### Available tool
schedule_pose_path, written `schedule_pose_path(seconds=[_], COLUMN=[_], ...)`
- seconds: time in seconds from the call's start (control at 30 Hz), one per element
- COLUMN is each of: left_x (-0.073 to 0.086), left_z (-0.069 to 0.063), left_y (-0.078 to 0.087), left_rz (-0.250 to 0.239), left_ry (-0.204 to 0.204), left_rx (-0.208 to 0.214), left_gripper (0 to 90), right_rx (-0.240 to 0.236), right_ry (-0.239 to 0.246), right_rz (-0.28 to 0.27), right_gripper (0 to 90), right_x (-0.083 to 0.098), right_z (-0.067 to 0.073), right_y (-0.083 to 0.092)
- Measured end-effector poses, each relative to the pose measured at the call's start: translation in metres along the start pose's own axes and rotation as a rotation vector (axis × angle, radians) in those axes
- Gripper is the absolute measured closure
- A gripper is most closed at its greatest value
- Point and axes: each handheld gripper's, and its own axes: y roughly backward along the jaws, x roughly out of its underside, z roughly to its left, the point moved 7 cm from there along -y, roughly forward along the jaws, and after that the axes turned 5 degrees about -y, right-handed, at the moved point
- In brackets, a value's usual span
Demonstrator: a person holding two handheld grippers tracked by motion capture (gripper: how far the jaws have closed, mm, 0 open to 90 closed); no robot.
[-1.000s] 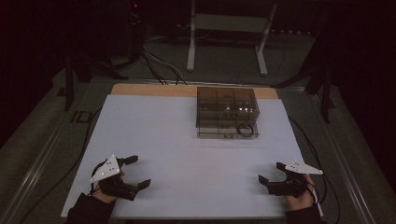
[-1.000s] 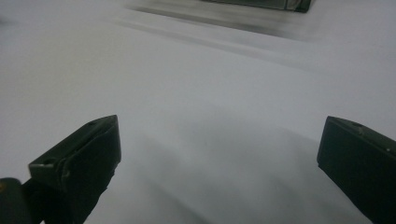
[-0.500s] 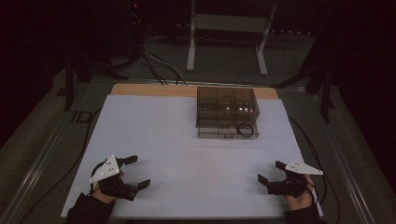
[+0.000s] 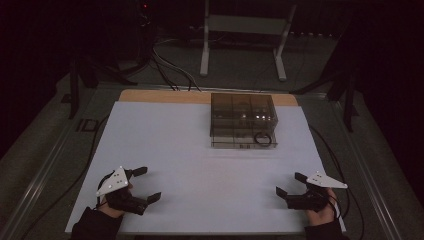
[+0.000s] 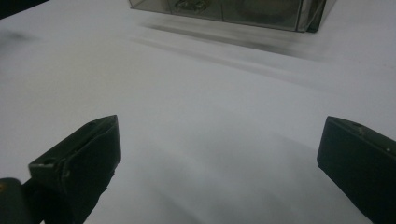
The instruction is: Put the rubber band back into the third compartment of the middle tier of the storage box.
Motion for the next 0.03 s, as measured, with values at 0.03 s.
schedule_pose_path(seconds=[0.03], left_x=[-0.0002], left_z=[0.0003], left_y=[-0.0003], left_rz=[-0.001], left_ry=[0.002], left_rx=[0.000], left_gripper=[0.3], right_rx=[-0.001], right_ry=[0.002], right_rz=[0.002], right_gripper=[0.0], right_x=[0.0000], right_z=[0.0003], right_y=[0.0000])
